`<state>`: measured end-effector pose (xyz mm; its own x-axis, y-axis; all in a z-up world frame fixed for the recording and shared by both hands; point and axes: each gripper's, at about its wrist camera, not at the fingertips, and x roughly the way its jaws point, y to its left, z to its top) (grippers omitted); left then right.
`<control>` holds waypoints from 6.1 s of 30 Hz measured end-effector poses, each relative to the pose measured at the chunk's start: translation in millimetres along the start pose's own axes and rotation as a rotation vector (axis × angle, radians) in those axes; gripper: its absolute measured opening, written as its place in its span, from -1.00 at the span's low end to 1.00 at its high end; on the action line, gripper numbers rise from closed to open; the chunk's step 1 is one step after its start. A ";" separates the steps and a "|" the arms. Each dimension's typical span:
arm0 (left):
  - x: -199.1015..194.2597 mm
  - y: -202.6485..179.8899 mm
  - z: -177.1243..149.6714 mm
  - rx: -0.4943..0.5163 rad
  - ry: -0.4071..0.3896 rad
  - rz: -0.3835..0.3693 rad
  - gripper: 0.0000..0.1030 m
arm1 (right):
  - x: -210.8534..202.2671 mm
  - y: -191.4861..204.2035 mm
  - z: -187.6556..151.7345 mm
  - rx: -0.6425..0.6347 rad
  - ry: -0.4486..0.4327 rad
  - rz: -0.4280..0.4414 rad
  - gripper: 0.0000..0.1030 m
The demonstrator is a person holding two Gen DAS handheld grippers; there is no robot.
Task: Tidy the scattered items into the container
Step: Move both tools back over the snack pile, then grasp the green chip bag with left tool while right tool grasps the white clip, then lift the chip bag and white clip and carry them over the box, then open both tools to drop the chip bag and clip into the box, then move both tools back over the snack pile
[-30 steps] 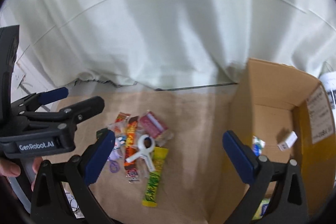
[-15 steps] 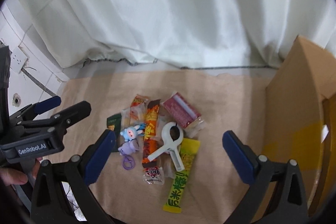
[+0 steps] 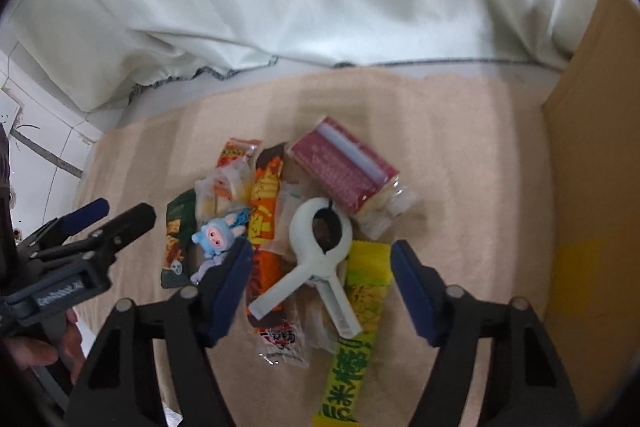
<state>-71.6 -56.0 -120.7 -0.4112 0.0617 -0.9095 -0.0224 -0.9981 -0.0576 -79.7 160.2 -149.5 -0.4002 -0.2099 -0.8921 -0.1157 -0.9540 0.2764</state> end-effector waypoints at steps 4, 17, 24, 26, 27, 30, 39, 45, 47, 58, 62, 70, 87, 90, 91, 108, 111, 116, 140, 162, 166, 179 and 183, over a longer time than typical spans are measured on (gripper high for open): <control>21.0 4.0 -5.4 -0.013 0.034 0.008 0.58 | 10.6 3.2 -1.3 -0.005 0.026 -0.014 0.33; 38.2 7.1 -19.2 -0.046 0.061 0.002 0.53 | 30.3 3.7 -8.2 0.001 0.089 -0.007 0.02; 45.1 17.2 -26.8 -0.060 0.108 0.022 0.46 | 29.0 2.1 -11.7 0.002 0.091 0.007 -0.12; 46.4 20.6 -33.2 -0.070 0.113 -0.012 0.17 | 27.9 1.0 -11.9 0.002 0.088 0.009 -0.21; 45.6 20.5 -34.1 -0.068 0.105 -0.019 0.08 | 27.1 0.3 -12.1 0.002 0.087 0.011 -0.23; 43.6 15.2 -34.0 -0.053 0.096 -0.047 -0.25 | 25.0 -1.7 -13.6 0.002 0.089 0.012 -0.23; 34.6 15.5 -28.1 -0.066 0.073 -0.063 -0.37 | 2.7 -2.3 -12.8 -0.012 0.038 0.013 -0.28; 10.4 15.8 -24.6 -0.067 0.045 -0.062 -0.37 | -20.2 -2.5 -9.4 -0.028 0.005 0.042 -0.33; 2.3 13.5 -23.8 -0.056 0.031 -0.041 -0.37 | -28.3 -1.3 -8.7 -0.040 -0.011 0.044 -0.33; -55.9 -8.1 -8.9 -0.050 -0.070 -0.053 -0.37 | -81.0 1.4 -4.3 -0.066 -0.117 0.071 -0.33; -81.4 -19.7 -0.2 -0.030 -0.121 -0.069 -0.37 | -98.0 2.9 -2.9 -0.080 -0.148 0.088 -0.33; -106.4 -37.2 8.4 0.003 -0.171 -0.068 -0.37 | -122.3 3.9 0.0 -0.110 -0.211 0.068 -0.33; -119.7 -49.0 9.9 0.033 -0.189 -0.050 -0.37 | -133.2 -9.0 -0.6 -0.094 -0.245 0.084 -0.33; -126.0 -56.0 13.3 0.043 -0.200 -0.056 -0.37 | -139.3 -13.1 0.2 -0.089 -0.261 0.085 -0.33; -128.1 -59.2 14.8 0.047 -0.204 -0.059 -0.37 | -141.8 -14.9 0.6 -0.087 -0.266 0.084 -0.33; -163.2 -183.5 47.8 0.242 -0.291 -0.201 -0.37 | -211.3 -105.0 -10.1 0.070 -0.397 -0.041 -0.33; -165.7 -209.1 48.5 0.279 -0.295 -0.232 -0.37 | -225.6 -125.2 -17.8 0.111 -0.421 -0.068 -0.33; -169.3 -256.8 50.5 0.345 -0.297 -0.289 -0.37 | -246.0 -159.2 -32.5 0.171 -0.445 -0.116 -0.33; -115.9 -404.0 9.7 0.575 -0.155 -0.363 -0.37 | -230.8 -237.6 -105.5 0.357 -0.344 -0.182 -0.33; -86.3 -410.7 -0.3 0.585 -0.072 -0.351 1.00 | -216.8 -234.7 -109.7 0.364 -0.245 -0.236 0.44; -89.5 -407.2 2.6 0.575 -0.067 -0.355 1.00 | -217.8 -228.6 -110.6 0.332 -0.241 -0.271 1.00; -107.2 -342.4 32.8 0.449 -0.126 -0.338 1.00 | -217.5 -194.3 -87.0 0.265 -0.308 -0.250 1.00; -109.8 -301.7 48.3 0.383 -0.138 -0.306 1.00 | -219.1 -175.3 -67.7 0.247 -0.351 -0.206 1.00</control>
<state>-63.8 238.2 16.5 -0.4494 0.3762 -0.8103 -0.4824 -0.8656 -0.1343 89.8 359.0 -26.6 -0.6244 0.1040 -0.7742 -0.4207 -0.8798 0.2211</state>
